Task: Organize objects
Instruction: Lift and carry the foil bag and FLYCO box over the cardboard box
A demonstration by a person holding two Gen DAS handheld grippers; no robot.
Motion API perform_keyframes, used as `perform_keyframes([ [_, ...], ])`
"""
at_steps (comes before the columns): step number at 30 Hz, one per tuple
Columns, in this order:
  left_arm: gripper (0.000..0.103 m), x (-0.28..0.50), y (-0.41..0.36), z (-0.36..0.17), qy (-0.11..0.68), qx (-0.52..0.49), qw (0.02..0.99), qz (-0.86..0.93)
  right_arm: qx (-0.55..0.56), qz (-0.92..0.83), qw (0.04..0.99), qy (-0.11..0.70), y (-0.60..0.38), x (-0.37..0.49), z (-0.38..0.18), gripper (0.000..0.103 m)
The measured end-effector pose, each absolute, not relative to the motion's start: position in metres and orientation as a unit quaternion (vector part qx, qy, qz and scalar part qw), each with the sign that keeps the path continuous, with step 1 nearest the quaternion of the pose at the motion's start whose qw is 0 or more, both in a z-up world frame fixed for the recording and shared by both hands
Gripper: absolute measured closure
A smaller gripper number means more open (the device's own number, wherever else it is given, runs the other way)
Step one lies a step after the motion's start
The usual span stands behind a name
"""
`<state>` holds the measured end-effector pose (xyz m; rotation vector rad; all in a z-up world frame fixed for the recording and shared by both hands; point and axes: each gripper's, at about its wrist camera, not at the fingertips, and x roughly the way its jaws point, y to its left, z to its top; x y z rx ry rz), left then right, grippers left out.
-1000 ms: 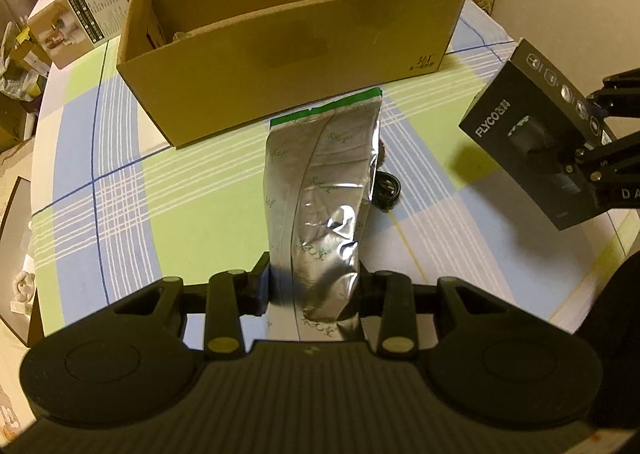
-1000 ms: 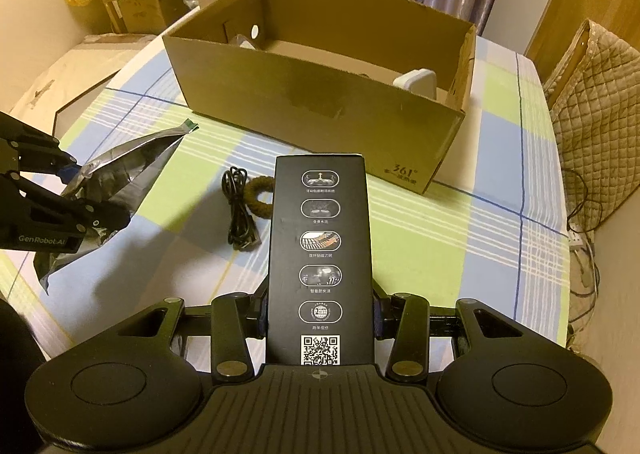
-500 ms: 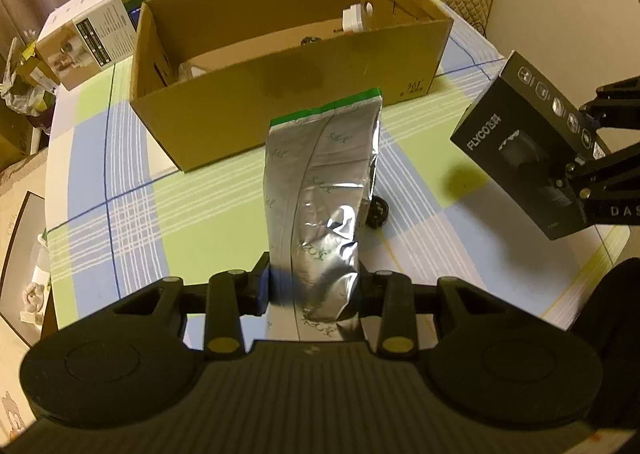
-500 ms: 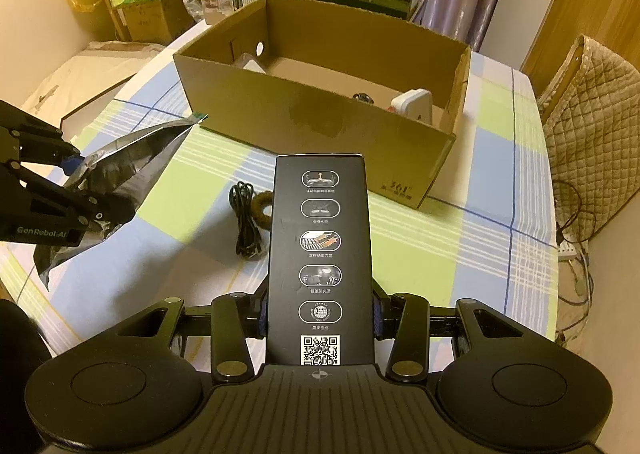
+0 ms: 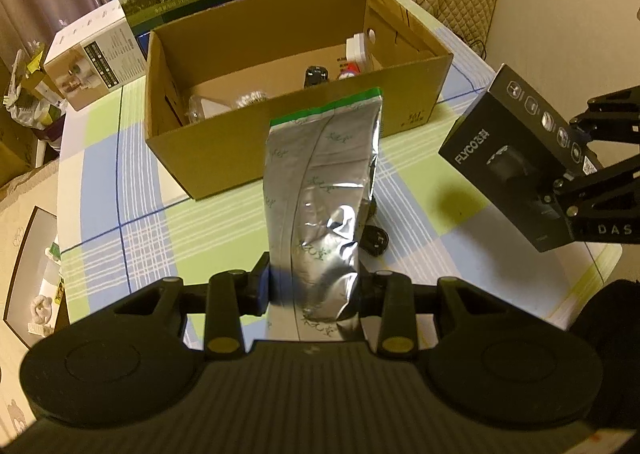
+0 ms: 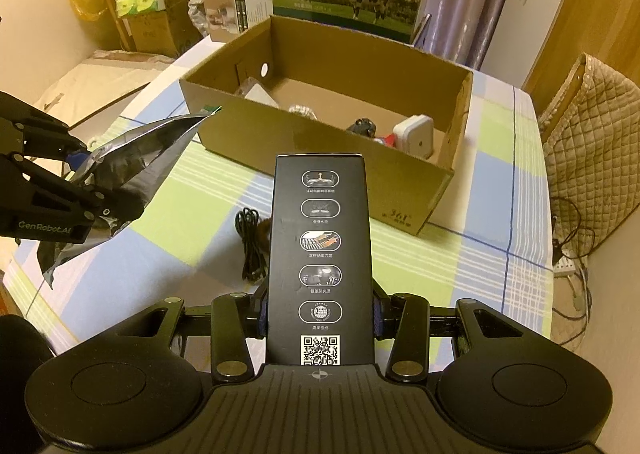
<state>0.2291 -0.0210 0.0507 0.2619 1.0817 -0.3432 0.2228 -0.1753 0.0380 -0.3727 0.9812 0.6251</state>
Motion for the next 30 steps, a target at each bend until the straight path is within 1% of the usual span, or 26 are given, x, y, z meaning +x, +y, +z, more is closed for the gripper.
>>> perform_keyframes([
  [30, 0.071, 0.282, -0.024, 0.084, 0.500, 0.120, 0.840, -0.172, -0.174, 0.294, 0.823, 0.454, -0.160, 0.268, 0.062, 0.062],
])
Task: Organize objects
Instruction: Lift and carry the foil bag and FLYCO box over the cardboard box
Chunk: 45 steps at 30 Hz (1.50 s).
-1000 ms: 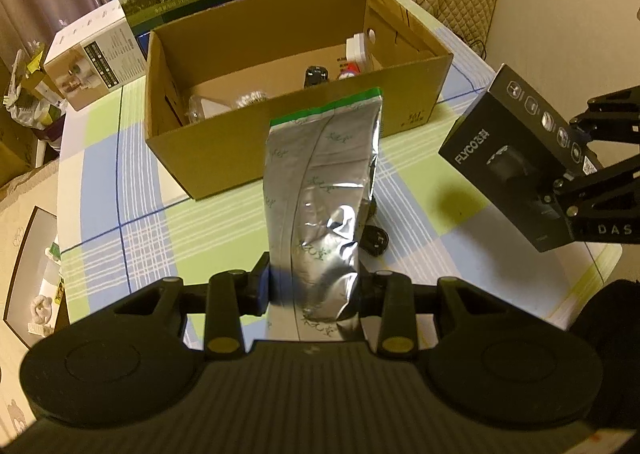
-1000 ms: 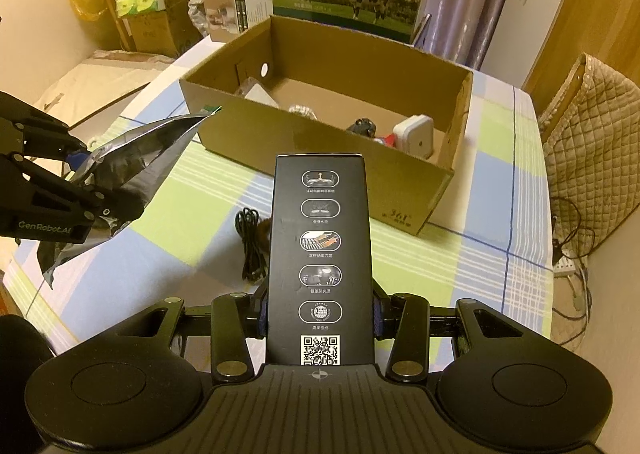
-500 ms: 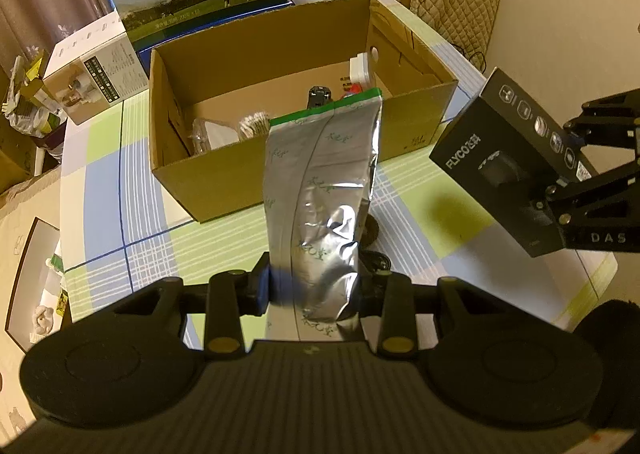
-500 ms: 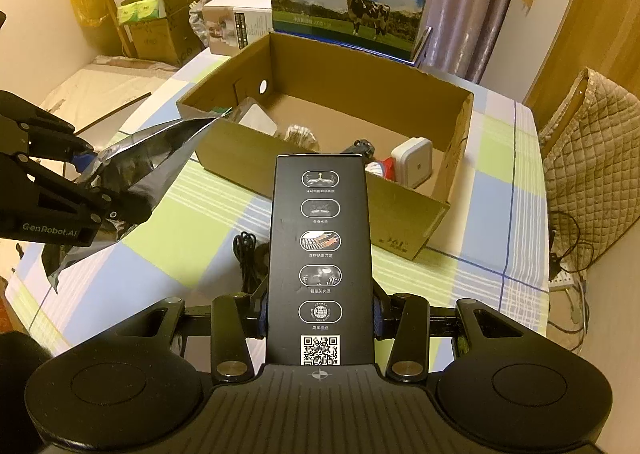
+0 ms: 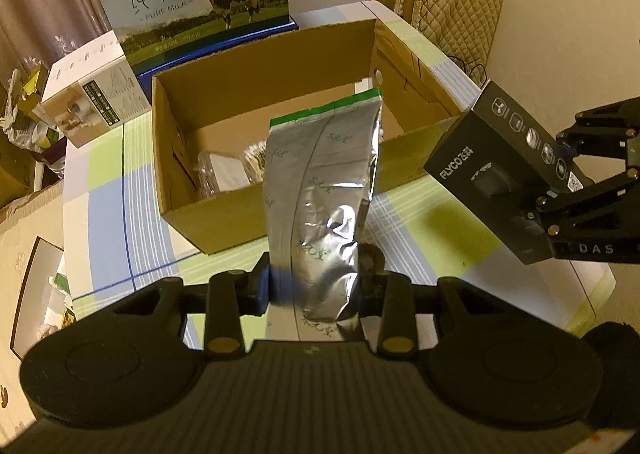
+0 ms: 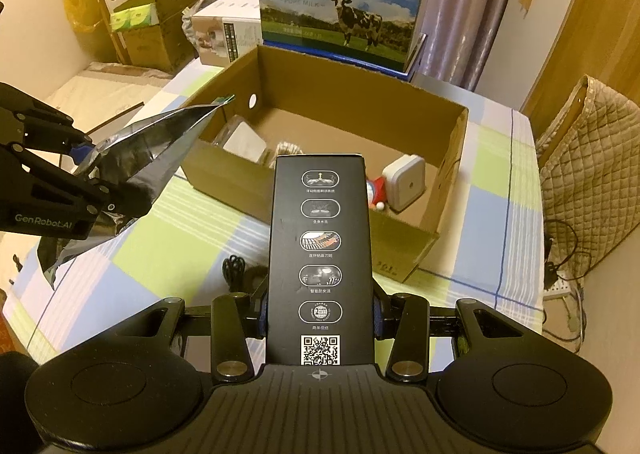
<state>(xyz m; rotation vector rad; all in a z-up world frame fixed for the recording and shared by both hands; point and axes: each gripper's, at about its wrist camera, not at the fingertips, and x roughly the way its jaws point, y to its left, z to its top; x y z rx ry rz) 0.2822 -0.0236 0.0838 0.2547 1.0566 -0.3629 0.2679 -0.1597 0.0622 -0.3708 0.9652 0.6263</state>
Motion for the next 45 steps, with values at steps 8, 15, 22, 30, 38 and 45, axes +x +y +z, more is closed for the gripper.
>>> perform_keyframes([
  [8, 0.071, 0.300, -0.019, 0.094, 0.499, 0.113, 0.843, -0.168, -0.175, 0.293, 0.825, 0.451, -0.155, 0.285, 0.073, 0.062],
  [15, 0.071, 0.318, -0.013, 0.102, 0.498, 0.106, 0.845, -0.162, -0.181, 0.295, 0.824, 0.448, -0.147, 0.298, 0.081, 0.062],
  [22, 0.071, 0.337, -0.012, 0.108, 0.497, 0.108, 0.846, -0.156, -0.182, 0.294, 0.826, 0.446, -0.142, 0.315, 0.088, 0.062],
  [30, 0.071, 0.365, -0.015, 0.110, 0.498, 0.111, 0.847, -0.150, -0.182, 0.290, 0.825, 0.449, -0.132, 0.343, 0.093, 0.062],
  [38, 0.071, 0.385, -0.020, 0.105, 0.499, 0.109, 0.846, -0.152, -0.184, 0.289, 0.820, 0.458, -0.121, 0.366, 0.086, 0.062],
  [45, 0.071, 0.401, -0.022, 0.095, 0.504, 0.107, 0.843, -0.152, -0.186, 0.290, 0.818, 0.460, -0.114, 0.381, 0.077, 0.062],
])
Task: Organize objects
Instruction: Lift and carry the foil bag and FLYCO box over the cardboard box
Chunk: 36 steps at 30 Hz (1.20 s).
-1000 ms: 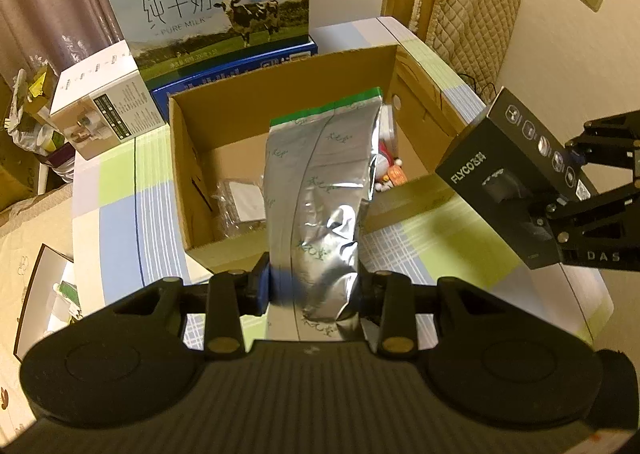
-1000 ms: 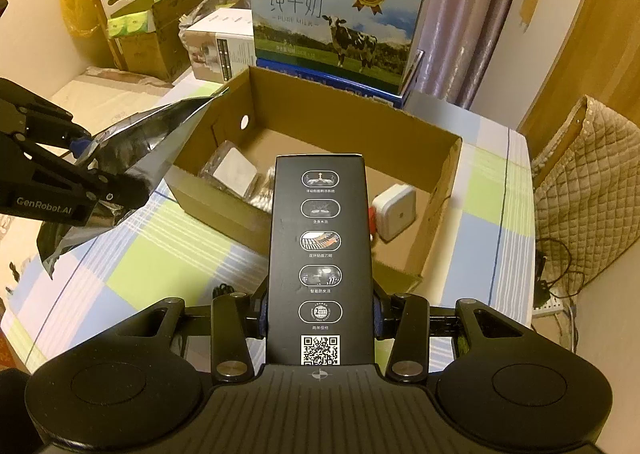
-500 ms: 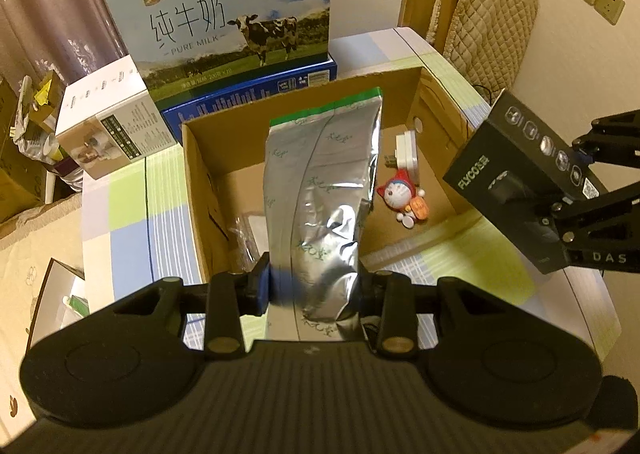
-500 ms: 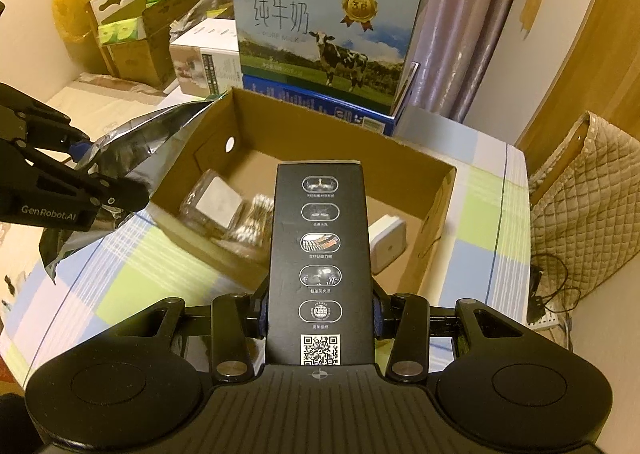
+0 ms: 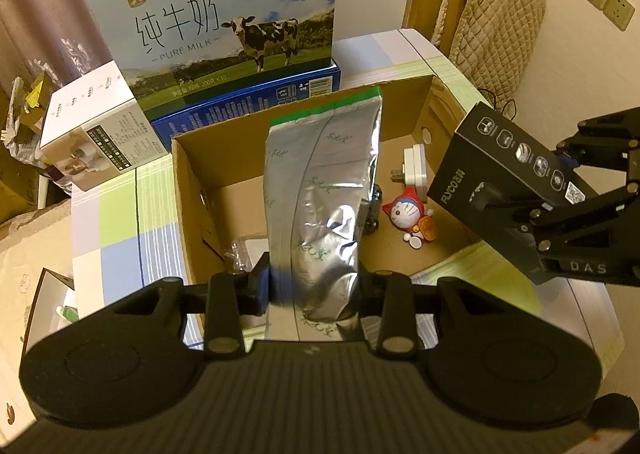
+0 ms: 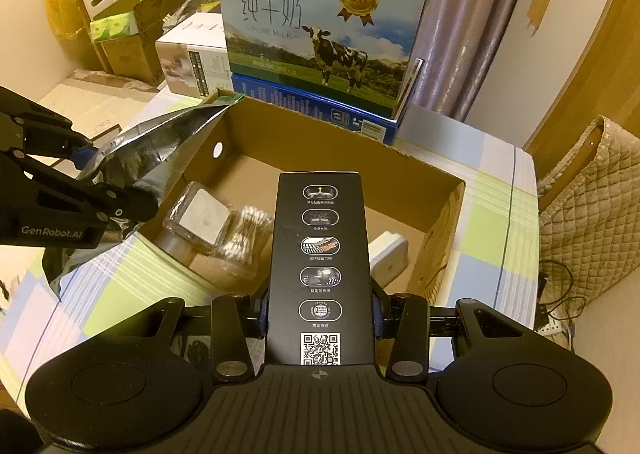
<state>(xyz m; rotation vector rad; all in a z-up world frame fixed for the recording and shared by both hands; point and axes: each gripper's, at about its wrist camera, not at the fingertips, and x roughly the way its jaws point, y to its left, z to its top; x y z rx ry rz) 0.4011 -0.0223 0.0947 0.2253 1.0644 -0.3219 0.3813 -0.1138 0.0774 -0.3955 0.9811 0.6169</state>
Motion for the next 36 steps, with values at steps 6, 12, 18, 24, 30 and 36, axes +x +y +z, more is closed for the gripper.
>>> perform_keyframes([
  [6, 0.071, 0.413, -0.023, 0.087, 0.507, 0.106, 0.842, -0.151, -0.188, 0.289, 0.816, 0.464, -0.108, 0.393, 0.070, 0.062],
  [12, 0.071, 0.427, -0.022, 0.081, 0.508, 0.106, 0.841, -0.151, -0.188, 0.289, 0.816, 0.464, -0.104, 0.403, 0.065, 0.062],
  [18, 0.071, 0.438, -0.023, 0.079, 0.507, 0.112, 0.842, -0.148, -0.184, 0.284, 0.819, 0.463, -0.102, 0.417, 0.062, 0.062],
  [24, 0.071, 0.451, -0.026, 0.078, 0.505, 0.115, 0.843, -0.147, -0.179, 0.284, 0.820, 0.464, -0.097, 0.428, 0.058, 0.062],
  [30, 0.071, 0.464, -0.028, 0.074, 0.505, 0.122, 0.842, -0.147, -0.180, 0.282, 0.819, 0.466, -0.093, 0.437, 0.053, 0.062],
  [36, 0.071, 0.476, -0.024, 0.065, 0.503, 0.119, 0.844, -0.143, -0.171, 0.277, 0.820, 0.471, -0.092, 0.447, 0.046, 0.062],
])
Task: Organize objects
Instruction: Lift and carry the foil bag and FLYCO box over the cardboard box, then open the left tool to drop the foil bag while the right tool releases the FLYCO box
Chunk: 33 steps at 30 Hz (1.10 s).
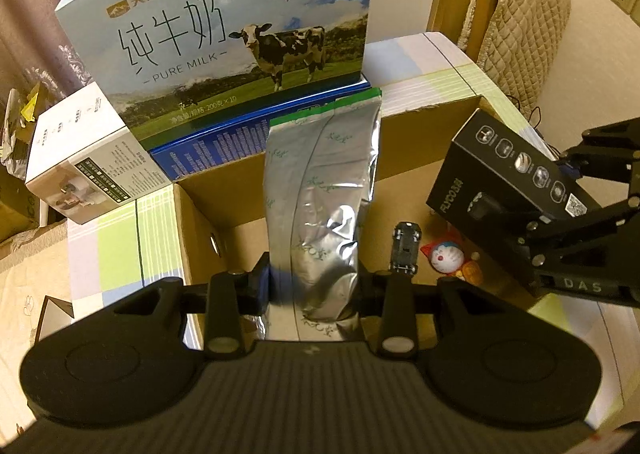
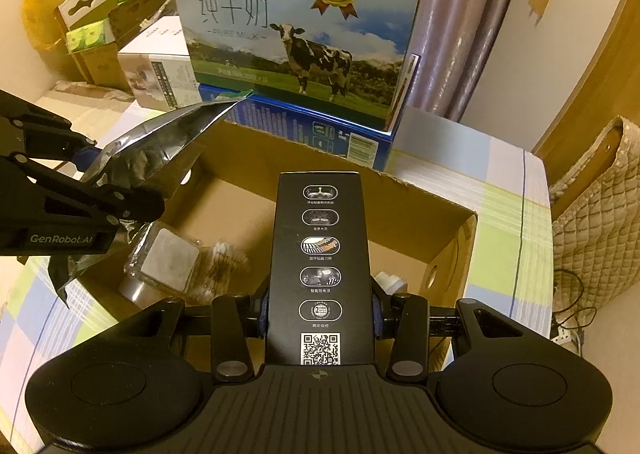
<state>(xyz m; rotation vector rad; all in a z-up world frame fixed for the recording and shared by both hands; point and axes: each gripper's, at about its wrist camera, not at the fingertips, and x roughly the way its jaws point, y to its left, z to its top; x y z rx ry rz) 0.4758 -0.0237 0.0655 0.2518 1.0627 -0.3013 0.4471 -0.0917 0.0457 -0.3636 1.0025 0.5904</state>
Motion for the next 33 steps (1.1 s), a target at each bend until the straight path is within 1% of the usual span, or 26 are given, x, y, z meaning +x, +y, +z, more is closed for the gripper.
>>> perform_keyframes([
  [17, 0.071, 0.493, -0.027, 0.034, 0.511, 0.103, 0.842, -0.142, -0.164, 0.267, 0.820, 0.478, -0.085, 0.462, 0.030, 0.062],
  [20, 0.071, 0.494, -0.028, 0.032, 0.508, 0.101, 0.843, -0.145, -0.162, 0.264, 0.821, 0.479, -0.085, 0.464, 0.029, 0.062],
  [23, 0.067, 0.493, -0.028, 0.035, 0.494, 0.097, 0.851, -0.146, -0.160, 0.264, 0.821, 0.480, -0.085, 0.465, 0.026, 0.062],
  [33, 0.067, 0.489, -0.024, 0.035, 0.497, 0.106, 0.849, -0.143, -0.154, 0.263, 0.820, 0.484, -0.086, 0.465, 0.022, 0.062],
])
